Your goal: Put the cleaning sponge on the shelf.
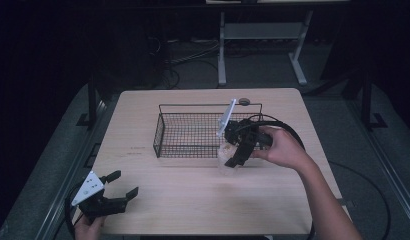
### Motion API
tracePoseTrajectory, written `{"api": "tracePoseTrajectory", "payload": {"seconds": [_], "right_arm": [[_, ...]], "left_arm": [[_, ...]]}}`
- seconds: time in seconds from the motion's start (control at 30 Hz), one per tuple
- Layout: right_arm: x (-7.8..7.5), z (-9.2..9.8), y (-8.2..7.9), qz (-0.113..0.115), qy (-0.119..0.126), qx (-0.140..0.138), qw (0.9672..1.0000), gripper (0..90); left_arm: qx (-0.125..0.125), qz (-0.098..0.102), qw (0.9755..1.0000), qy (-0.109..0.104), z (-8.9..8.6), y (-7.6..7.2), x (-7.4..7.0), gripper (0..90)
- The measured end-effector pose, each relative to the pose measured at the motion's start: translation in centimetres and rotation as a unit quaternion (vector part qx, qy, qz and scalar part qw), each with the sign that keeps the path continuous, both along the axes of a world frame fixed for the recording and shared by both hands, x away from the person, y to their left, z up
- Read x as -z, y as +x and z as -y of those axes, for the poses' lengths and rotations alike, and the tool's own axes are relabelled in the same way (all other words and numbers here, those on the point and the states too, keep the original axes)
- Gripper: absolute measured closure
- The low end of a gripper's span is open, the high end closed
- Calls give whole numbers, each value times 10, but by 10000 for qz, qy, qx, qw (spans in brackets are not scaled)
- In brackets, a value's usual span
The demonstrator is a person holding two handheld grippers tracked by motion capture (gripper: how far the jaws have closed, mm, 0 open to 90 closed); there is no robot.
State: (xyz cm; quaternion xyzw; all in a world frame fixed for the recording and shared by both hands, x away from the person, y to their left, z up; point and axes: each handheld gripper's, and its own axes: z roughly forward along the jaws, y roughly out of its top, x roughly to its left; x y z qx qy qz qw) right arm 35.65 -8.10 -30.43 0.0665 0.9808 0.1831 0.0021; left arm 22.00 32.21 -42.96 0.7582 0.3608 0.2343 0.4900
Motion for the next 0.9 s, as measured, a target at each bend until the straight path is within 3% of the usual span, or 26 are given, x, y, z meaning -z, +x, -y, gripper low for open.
{"api": "tracePoseTrajectory", "payload": {"seconds": [0.4, 0.9], "right_arm": [[-7, -2, 9, -2, -58, 8, 10000, 281], [-13, -4, 32, -35, -185, 96, 9998, 281]], "left_arm": [[13, -8, 10000, 24, 0, 0, 0, 141], [51, -2, 10000, 31, 2, 1, 0, 141]]}}
